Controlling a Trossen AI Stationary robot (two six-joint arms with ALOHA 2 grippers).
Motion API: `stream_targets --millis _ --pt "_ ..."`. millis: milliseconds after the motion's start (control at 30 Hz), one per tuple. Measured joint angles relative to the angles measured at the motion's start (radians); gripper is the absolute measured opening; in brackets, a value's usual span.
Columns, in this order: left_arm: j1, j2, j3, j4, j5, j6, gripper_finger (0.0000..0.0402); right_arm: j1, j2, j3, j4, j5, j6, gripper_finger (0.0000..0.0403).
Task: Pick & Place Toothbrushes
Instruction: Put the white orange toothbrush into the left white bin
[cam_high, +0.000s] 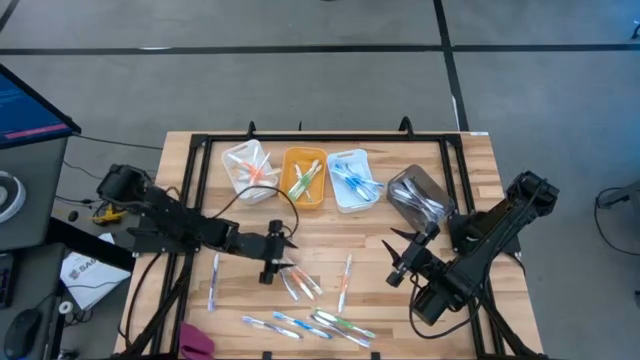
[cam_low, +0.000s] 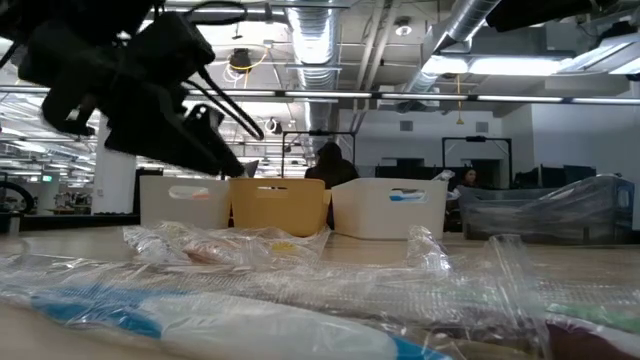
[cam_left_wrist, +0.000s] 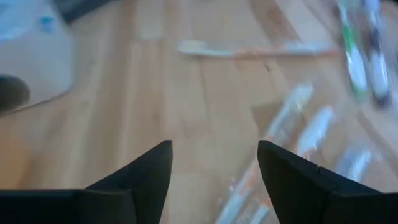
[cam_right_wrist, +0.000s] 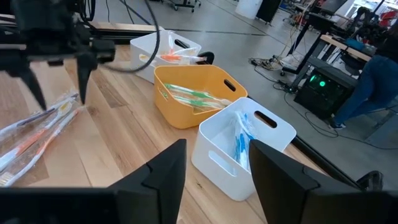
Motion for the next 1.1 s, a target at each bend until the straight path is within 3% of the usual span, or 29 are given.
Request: stream_targets --millis 233,667,900,1100 --pt "0.000 0.151 0.000 0.139 0.068 0.062 0.0216 -0.012 0.000 0.000 0.000 0.000 0.000 0.0167" --pt "0.011 0.220 0.000 0.139 0.077 0.061 0.0207 -0.013 0.000 0.000 0.003 -0.003 0.000 0.0167" --pt "0.063 0.247 0.005 0.060 0.103 -0.122 0.0204 -0.013 0.000 0.000 0.003 -0.003 0.000 0.0168" --pt "0.068 0.248 0.005 0.060 0.105 -0.138 0.0150 -0.013 0.000 0.000 0.004 -0.004 0.000 0.0167"
